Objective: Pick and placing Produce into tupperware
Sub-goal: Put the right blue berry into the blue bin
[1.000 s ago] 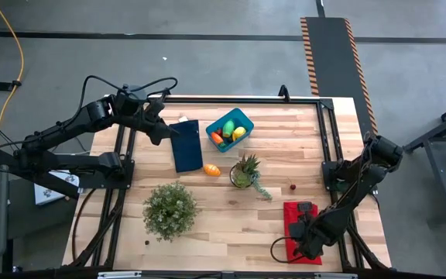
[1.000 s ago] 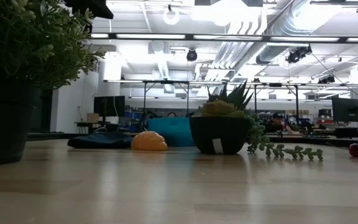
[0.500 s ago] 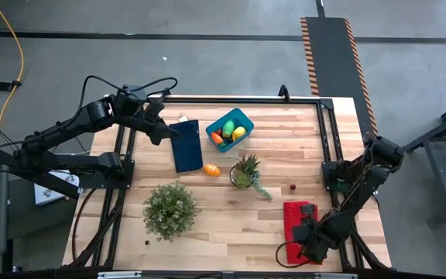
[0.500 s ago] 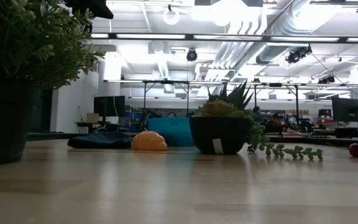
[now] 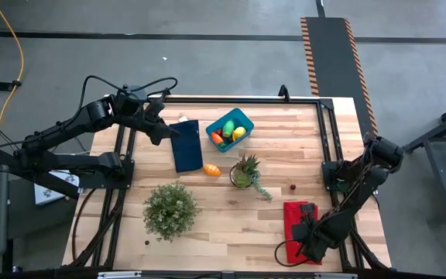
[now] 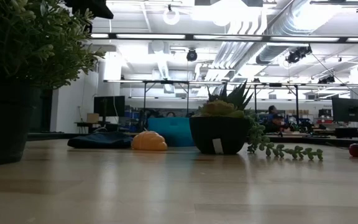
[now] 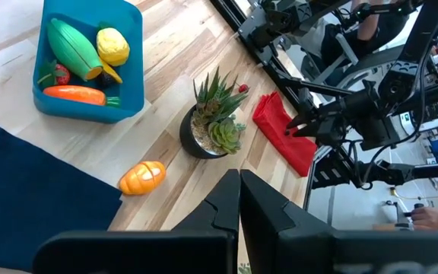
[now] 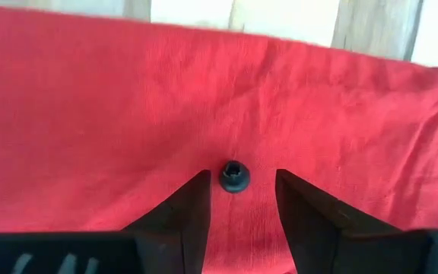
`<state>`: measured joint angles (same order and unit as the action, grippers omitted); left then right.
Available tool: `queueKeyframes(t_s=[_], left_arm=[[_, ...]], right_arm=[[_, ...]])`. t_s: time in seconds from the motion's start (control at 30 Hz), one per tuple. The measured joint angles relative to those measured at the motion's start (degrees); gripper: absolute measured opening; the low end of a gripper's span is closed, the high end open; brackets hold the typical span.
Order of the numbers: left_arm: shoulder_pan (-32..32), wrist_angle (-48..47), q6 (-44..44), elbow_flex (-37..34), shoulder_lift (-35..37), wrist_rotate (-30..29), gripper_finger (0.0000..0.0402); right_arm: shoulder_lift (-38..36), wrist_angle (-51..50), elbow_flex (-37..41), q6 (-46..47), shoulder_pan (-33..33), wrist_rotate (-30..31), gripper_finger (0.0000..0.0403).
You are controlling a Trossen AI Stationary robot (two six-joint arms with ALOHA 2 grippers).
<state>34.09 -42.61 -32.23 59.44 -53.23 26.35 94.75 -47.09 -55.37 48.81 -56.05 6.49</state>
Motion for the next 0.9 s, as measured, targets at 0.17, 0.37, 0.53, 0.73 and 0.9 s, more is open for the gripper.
queueKeyframes(t_s=[0.17,0.37,0.53,0.73,0.9], left_arm=[[0.0,0.0,0.0,0.0,0.0,0.0,0.0001],[0.0,0.0,0.0,0.0,0.0,0.0,0.0001],[0.0,0.0,0.0,0.0,0.0,0.0,0.0001],[0.0,0.0,0.0,0.0,0.0,0.0,0.0001],[0.0,-0.8,0.0,0.0,0.0,0.0,0.0001]], right_arm=[[1.3,0.4,0.0,0.1,0.0,-1.1,0.0138],[1.3,0.6,0.0,0.3,0.0,-1.0,0.0138],[1.8,0.6,0.0,0.2,0.0,-0.5,0.0138],[3.5,0.7,0.0,0.6,0.0,-1.9,0.0138],[3.5,0.7,0.0,1.3,0.0,-1.5,0.0138]])
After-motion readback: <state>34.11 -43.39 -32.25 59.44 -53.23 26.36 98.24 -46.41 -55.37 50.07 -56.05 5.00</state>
